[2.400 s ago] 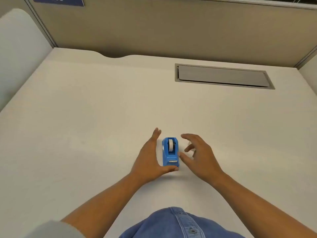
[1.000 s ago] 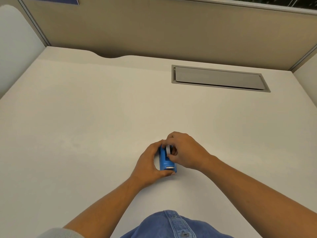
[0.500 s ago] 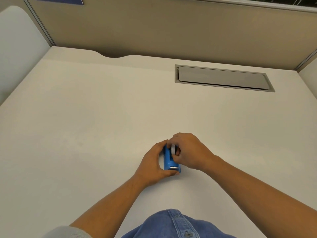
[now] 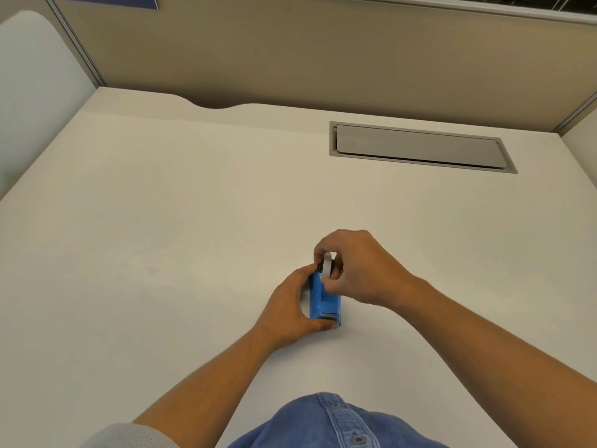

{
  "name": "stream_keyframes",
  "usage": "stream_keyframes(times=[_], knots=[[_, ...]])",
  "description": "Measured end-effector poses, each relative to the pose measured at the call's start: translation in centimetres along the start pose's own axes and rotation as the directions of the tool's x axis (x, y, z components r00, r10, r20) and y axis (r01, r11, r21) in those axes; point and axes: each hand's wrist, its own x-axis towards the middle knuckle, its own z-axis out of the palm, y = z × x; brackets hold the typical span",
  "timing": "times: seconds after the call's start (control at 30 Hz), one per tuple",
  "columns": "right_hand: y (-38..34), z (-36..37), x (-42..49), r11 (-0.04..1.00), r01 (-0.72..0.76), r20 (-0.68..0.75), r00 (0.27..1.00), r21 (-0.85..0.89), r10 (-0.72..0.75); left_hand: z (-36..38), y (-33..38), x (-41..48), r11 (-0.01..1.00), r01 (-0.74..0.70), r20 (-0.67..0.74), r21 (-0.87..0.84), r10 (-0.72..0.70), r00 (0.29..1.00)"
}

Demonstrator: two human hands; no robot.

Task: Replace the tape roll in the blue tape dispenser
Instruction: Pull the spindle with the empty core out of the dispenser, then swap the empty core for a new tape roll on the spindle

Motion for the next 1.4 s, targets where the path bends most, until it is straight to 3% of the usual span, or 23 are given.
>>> stream_keyframes(times=[0.17, 0.27, 0.47, 0.73, 0.87, 1.0, 1.17, 1.4], knots=[[0.2, 0.3, -1.8, 0.998, -0.027, 0.024, 0.999, -0.050, 0.028, -1.0, 1.5, -0.6, 0.999, 0.041, 0.086, 0.011, -0.042, 0.995], [0.7, 0.9, -3.7, 0.998, -0.034, 0.045, 0.998, -0.056, 0.036, -2.0, 3.0, -2.4, 0.996, 0.091, 0.042, -0.024, -0.090, 0.995], [0.2, 1.7, -6.8, 1.000, 0.014, 0.035, 0.999, 0.026, -0.015, -1.5, 6.6, -5.9, 0.921, 0.173, 0.125, -0.350, -0.136, 0.983], [-1.0, 1.0, -8.6, 0.987, 0.016, -0.084, 0.996, 0.162, -0.002, -1.6, 9.1, -6.9, 0.836, 0.207, 0.029, -0.508, -0.224, 0.974], [-1.9, 0.4, -9.8, 0.974, 0.025, -0.222, 0.975, 0.227, 0.027, -2.1, 9.9, -7.5, 0.809, 0.203, 0.030, -0.551, -0.223, 0.974], [-2.5, 0.8, -11.2, 0.908, -0.004, -0.274, 0.953, 0.420, 0.131, -2.3, 10.8, -8.2, 0.781, 0.198, 0.026, -0.592, -0.227, 0.974], [-3.2, 1.8, -12.1, 0.733, 0.008, -0.282, 0.926, 0.680, 0.252, -2.4, 11.8, -8.8, 0.766, 0.184, 0.020, -0.616, -0.218, 0.976], [-3.5, 1.7, -12.6, 0.725, 0.007, -0.298, 0.914, 0.688, 0.274, -2.7, 12.5, -8.8, 0.752, 0.174, 0.024, -0.636, -0.206, 0.978]])
